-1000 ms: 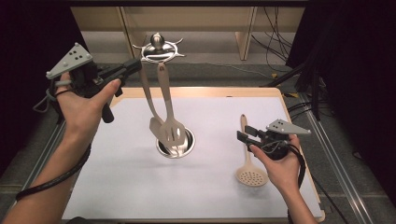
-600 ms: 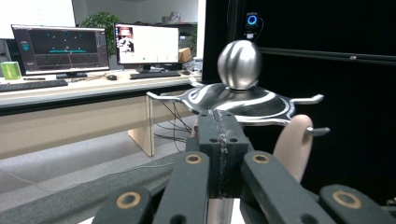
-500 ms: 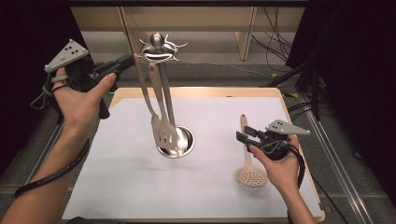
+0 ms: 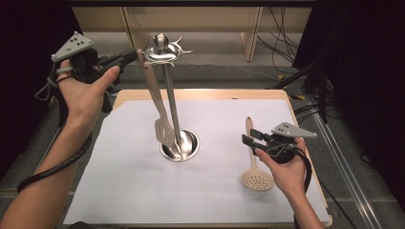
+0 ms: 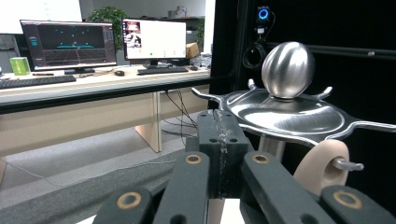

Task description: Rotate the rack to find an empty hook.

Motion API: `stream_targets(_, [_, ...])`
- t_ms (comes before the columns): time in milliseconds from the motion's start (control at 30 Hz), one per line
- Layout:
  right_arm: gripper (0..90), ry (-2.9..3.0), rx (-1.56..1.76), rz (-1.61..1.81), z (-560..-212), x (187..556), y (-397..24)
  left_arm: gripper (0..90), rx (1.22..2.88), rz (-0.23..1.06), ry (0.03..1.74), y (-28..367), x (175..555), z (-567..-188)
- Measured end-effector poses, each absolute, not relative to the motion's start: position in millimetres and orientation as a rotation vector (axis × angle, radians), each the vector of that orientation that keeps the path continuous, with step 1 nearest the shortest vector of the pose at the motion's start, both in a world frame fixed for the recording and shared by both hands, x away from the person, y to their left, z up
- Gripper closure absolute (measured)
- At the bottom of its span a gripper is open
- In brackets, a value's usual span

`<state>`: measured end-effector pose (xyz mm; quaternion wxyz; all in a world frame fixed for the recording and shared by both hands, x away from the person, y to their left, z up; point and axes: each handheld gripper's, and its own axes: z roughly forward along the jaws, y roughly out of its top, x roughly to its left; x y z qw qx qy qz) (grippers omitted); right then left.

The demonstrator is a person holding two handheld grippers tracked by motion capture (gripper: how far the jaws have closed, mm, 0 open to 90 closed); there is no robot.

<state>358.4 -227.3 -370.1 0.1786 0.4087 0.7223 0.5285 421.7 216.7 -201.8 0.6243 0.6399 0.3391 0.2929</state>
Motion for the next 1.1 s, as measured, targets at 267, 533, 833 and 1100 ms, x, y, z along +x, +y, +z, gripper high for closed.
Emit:
stream_targets(267, [59.1, 2.040, 1.142, 1.484, -372, 361, -231, 89.3, 1.504, 0.651, 0.756, 220, 432, -198])
stream_targets(533, [59.1, 2.033, 1.134, 1.474, -373, 362, -234, 89.3, 1.514, 0.648, 0.769, 218, 441, -196])
stream_targets(833, [59.1, 2.026, 1.159, 1.454, -375, 364, -236, 89.2, 1.532, 0.652, 0.777, 217, 446, -194])
stream_targets(1100, [58.9, 2.034, 1.189, 1.433, -378, 365, -238, 89.2, 1.535, 0.655, 0.772, 217, 447, -194])
